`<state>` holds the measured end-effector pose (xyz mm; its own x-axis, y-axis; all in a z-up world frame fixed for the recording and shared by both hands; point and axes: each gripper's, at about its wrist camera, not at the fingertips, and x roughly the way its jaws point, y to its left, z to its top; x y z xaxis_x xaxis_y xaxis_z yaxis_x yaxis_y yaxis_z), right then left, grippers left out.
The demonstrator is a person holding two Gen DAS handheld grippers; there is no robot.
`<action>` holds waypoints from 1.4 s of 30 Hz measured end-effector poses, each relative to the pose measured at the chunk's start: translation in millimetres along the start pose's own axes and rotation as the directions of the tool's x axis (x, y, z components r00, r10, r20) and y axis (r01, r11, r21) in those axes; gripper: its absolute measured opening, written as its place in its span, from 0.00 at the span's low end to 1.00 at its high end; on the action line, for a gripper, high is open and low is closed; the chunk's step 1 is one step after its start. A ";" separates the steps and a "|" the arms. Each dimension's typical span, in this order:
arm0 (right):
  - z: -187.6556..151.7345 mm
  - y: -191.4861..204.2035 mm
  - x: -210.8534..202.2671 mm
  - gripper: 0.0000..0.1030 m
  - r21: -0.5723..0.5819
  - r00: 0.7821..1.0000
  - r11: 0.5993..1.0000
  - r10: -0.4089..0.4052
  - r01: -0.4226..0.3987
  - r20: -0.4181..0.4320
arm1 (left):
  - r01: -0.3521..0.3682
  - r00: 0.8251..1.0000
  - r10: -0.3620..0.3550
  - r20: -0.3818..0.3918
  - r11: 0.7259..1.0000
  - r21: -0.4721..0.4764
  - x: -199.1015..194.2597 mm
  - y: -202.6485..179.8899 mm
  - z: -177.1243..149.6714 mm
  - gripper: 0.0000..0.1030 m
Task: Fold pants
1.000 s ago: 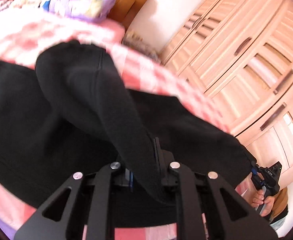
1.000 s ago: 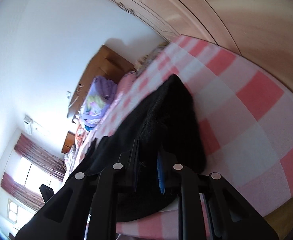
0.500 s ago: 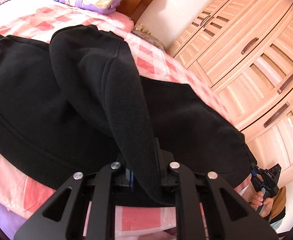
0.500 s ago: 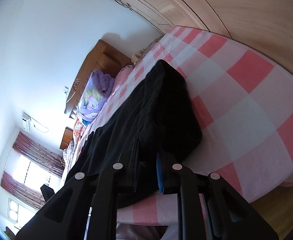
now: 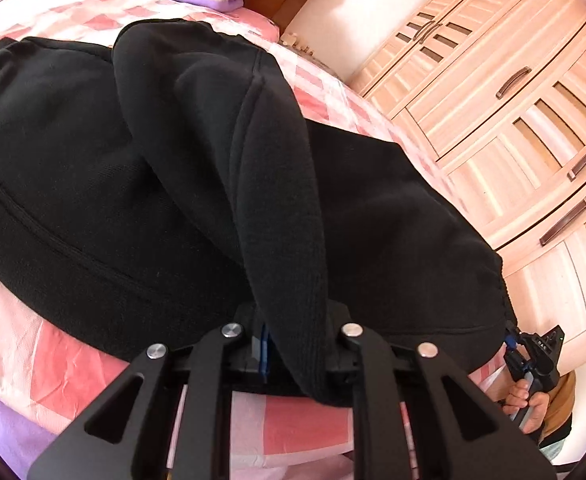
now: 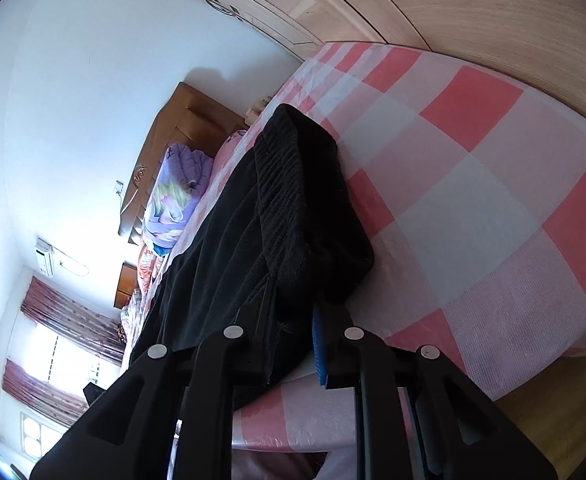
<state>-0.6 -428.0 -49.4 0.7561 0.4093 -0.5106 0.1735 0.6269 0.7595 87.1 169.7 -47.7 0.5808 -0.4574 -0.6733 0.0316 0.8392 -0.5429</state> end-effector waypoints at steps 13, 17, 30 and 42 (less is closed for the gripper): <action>-28.6 101.5 -39.2 0.52 -0.406 0.987 0.904 -0.087 0.137 0.138 | -0.093 0.994 0.089 0.065 0.994 0.057 -20.7 -0.8 -3.9 0.72; -60.8 142.5 24.3 0.54 -0.543 0.998 0.838 -0.064 0.048 -0.011 | -0.115 0.992 0.112 0.066 0.992 0.047 -21.6 -6.7 -2.7 0.81; -87.8 135.6 77.8 0.59 -0.599 0.973 0.801 -0.145 0.007 -0.182 | -0.422 0.906 0.395 0.154 0.873 0.243 -9.8 -68.0 131.4 0.98; -91.6 138.2 75.9 0.60 -0.588 0.974 0.808 -0.113 -0.025 -0.197 | -0.543 0.776 0.608 -0.169 0.780 0.310 179.4 -41.0 246.0 0.70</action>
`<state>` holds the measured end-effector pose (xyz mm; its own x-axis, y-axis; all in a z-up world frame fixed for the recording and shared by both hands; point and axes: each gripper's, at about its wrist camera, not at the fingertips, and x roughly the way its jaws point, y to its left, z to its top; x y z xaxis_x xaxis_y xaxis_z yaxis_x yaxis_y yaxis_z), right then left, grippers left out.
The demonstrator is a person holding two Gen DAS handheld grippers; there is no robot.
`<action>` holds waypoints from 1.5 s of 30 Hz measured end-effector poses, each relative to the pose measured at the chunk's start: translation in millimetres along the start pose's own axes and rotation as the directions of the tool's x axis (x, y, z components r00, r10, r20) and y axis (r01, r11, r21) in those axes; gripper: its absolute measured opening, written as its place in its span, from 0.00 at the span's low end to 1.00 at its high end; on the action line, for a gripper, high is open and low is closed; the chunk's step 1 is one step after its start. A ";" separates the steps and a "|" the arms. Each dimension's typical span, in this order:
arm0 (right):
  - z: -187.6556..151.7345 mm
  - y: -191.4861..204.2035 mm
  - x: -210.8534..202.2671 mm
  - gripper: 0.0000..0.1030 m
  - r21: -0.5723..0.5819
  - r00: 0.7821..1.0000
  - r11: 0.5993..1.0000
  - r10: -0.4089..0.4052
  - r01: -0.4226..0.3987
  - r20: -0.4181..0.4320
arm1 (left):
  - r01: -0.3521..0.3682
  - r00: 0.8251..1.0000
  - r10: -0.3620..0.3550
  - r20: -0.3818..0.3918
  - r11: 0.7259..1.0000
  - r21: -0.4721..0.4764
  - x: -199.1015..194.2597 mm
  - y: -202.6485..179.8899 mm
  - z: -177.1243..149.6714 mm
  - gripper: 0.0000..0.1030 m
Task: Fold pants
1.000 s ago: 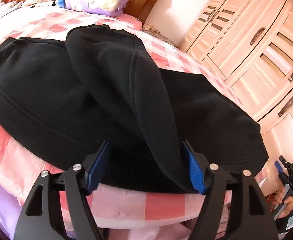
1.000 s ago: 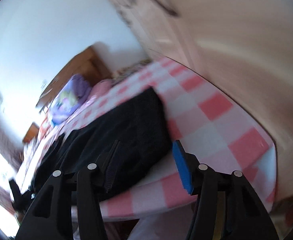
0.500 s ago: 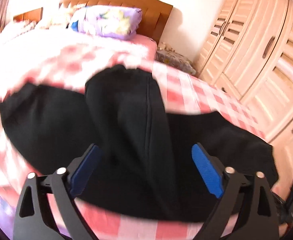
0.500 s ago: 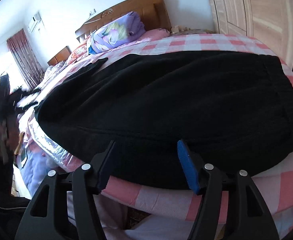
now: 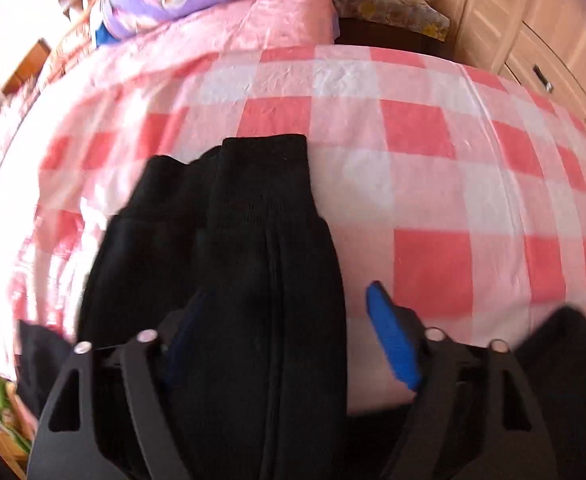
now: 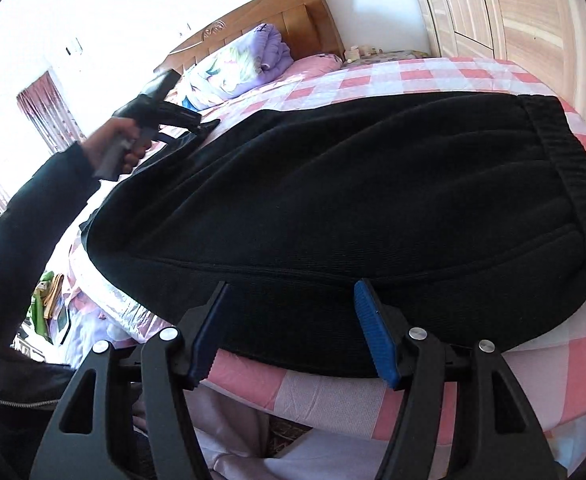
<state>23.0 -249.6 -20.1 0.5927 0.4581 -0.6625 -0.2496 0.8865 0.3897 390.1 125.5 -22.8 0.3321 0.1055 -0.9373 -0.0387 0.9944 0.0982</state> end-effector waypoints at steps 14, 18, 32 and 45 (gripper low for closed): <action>-1.9 -4.1 -0.8 0.59 0.023 1.000 0.999 0.024 -0.024 0.010 | 0.284 0.851 -0.188 0.491 0.950 -0.128 -144.6 134.3 -90.0 0.07; -2.3 -3.6 0.1 0.60 0.023 1.000 1.000 0.019 -0.019 0.015 | 0.282 0.773 -0.104 0.626 0.940 -0.192 -204.3 199.1 -179.8 0.07; 9.5 11.5 -6.6 0.61 -0.002 0.994 0.994 -0.113 0.113 -0.004 | 0.463 0.841 -0.229 0.490 0.773 -0.434 -71.7 310.0 -294.7 0.41; 133.7 175.4 135.7 0.61 -0.652 0.979 0.731 0.158 -0.201 -0.125 | 0.621 0.749 -0.301 0.590 0.630 -0.467 -66.7 317.3 -306.9 0.72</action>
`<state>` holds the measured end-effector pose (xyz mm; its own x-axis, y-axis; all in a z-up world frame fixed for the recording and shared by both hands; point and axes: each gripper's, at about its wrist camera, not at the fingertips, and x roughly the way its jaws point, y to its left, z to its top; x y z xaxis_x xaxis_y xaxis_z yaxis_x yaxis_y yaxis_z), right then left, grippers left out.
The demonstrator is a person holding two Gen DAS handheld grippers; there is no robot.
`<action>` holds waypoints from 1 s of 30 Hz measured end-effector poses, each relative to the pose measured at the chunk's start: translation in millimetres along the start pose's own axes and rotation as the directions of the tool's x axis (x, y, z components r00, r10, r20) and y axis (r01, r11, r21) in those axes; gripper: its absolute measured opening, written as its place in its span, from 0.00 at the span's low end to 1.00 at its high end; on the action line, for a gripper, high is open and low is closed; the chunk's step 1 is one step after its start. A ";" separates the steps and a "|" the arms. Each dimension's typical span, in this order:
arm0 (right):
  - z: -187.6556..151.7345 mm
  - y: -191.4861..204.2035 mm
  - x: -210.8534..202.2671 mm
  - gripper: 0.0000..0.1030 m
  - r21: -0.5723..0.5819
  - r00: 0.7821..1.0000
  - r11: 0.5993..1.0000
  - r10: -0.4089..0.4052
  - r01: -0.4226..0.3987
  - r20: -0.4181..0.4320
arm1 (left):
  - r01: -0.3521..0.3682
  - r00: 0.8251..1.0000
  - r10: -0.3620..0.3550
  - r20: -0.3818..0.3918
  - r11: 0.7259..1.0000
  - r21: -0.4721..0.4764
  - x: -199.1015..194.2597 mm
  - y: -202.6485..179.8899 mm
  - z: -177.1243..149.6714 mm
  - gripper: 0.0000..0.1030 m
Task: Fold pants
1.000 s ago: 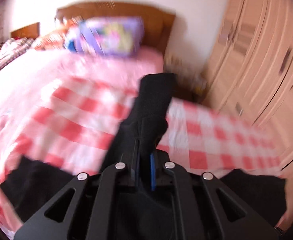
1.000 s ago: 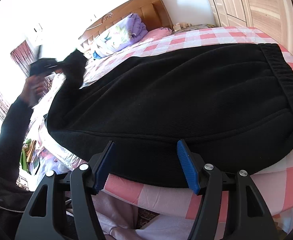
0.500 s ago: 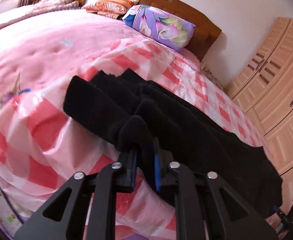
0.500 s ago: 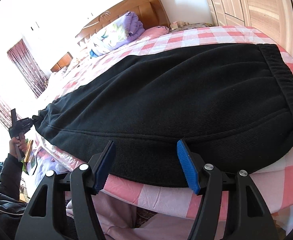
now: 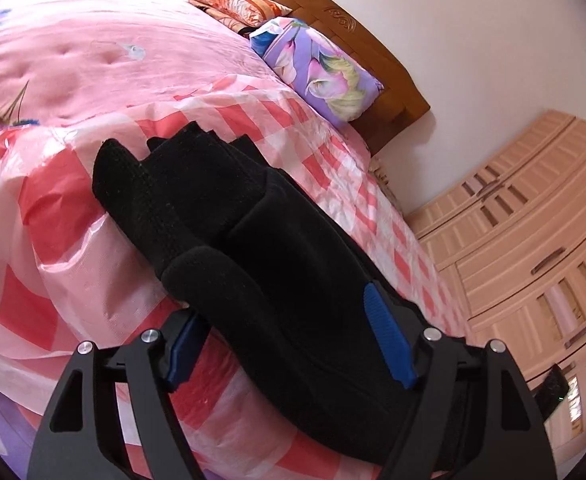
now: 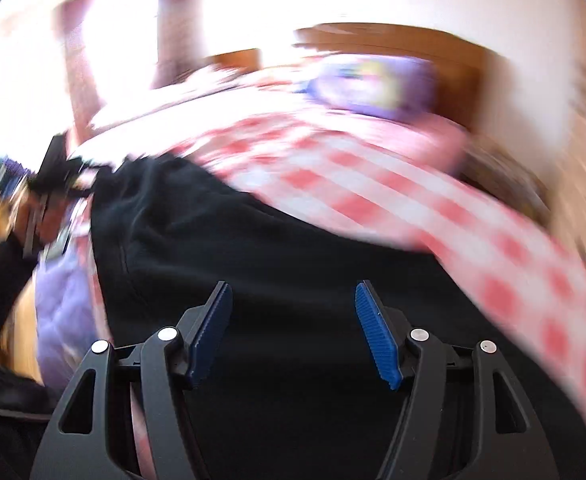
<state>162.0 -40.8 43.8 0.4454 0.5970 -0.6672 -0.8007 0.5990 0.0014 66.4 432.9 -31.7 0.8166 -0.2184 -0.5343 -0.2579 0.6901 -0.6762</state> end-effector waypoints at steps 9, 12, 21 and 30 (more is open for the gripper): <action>52.8 9.8 131.1 0.19 -0.210 0.970 0.966 0.107 -0.153 -0.217 | -0.116 0.993 0.115 0.029 0.992 0.040 -12.0 3.8 -7.0 0.09; 57.3 6.9 144.9 0.19 -0.214 0.962 0.961 0.122 -0.177 -0.245 | -0.132 0.991 0.130 0.029 0.989 0.070 -16.1 2.6 -10.9 0.08; 70.6 7.1 153.7 0.21 -0.223 0.956 0.955 0.138 -0.197 -0.257 | -0.109 0.994 0.108 0.026 0.994 0.031 -19.8 7.2 -11.6 0.63; 61.4 -10.6 162.4 0.59 -0.138 0.929 0.954 0.215 -0.265 -0.302 | -0.158 0.987 0.159 0.013 0.987 -0.024 -5.3 5.3 0.5 0.75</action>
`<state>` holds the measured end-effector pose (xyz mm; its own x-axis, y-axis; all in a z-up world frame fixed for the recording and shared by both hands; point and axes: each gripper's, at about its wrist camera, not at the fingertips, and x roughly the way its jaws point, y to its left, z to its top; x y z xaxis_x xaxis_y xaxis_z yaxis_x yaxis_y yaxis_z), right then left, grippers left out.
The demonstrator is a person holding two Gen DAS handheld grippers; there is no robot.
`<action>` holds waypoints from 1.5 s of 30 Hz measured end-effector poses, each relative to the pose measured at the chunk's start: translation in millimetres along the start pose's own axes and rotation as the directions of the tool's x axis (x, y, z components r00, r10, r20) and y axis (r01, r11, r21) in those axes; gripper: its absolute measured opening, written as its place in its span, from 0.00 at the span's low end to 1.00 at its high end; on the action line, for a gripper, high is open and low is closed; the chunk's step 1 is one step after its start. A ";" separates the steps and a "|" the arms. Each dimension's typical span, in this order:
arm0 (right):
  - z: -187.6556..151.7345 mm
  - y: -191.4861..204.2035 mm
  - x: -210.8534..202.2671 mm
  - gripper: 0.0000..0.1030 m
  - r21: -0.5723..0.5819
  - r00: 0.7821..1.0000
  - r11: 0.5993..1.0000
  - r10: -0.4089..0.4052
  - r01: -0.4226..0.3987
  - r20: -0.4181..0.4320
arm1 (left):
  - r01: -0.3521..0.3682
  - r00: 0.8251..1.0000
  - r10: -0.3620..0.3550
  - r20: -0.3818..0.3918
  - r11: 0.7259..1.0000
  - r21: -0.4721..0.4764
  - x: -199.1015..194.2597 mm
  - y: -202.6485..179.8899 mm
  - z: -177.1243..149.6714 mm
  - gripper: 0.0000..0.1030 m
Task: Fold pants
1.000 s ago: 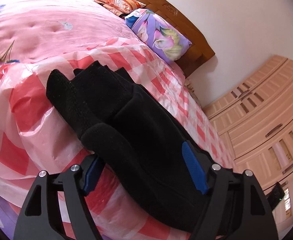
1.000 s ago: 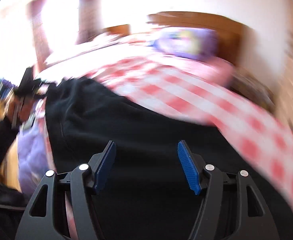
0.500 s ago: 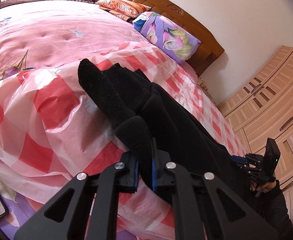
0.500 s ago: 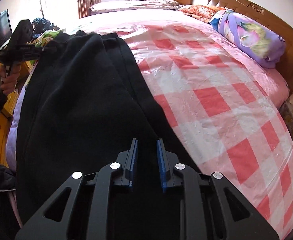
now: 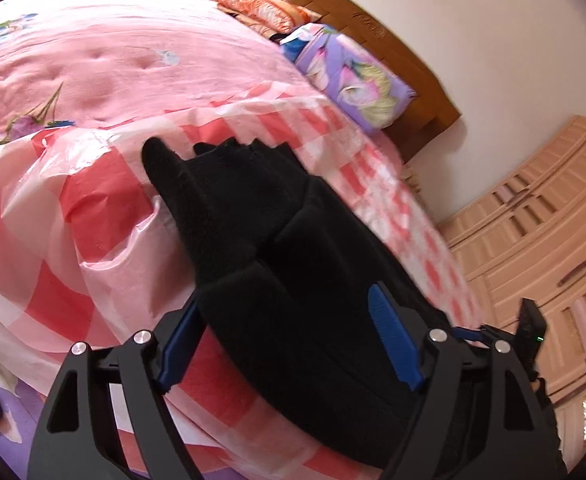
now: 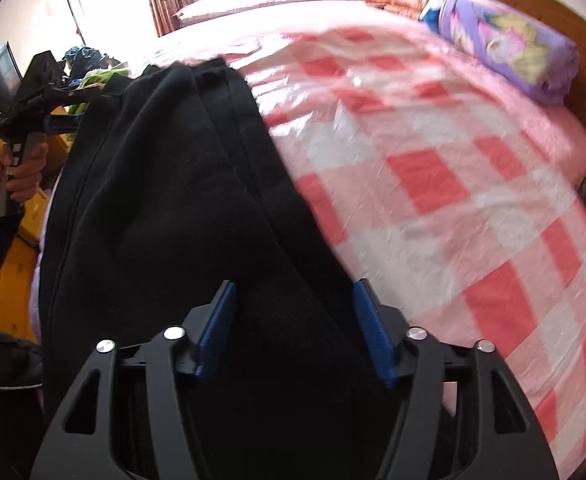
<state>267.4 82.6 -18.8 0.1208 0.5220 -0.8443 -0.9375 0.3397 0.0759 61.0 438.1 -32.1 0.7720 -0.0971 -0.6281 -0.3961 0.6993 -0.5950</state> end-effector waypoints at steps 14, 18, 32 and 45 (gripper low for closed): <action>-0.9 11.4 -6.7 0.22 -0.057 0.999 0.998 0.004 -0.002 0.042 | -0.111 0.994 0.111 0.017 0.994 -0.022 5.1 7.7 -1.6 0.23; -7.5 34.5 -18.9 0.07 -0.134 0.990 0.985 -0.090 0.105 0.111 | -0.143 0.987 0.140 0.082 0.989 0.029 -7.4 -1.9 -8.5 0.16; -4.9 22.0 -58.6 0.06 -0.006 0.924 0.957 -0.279 0.290 0.264 | -0.172 0.963 0.112 0.246 0.956 0.237 -9.5 -65.6 31.1 0.16; 5.3 13.6 -43.4 0.24 0.174 0.948 0.966 -0.228 0.191 0.223 | -0.133 0.976 0.123 0.182 0.990 0.047 -14.3 -4.9 35.3 0.70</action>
<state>251.2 68.7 21.7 0.4007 0.5919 -0.6994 -0.8258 0.5640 0.0042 69.5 461.0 -2.5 0.7951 0.1201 -0.5944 -0.4717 0.7386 -0.4817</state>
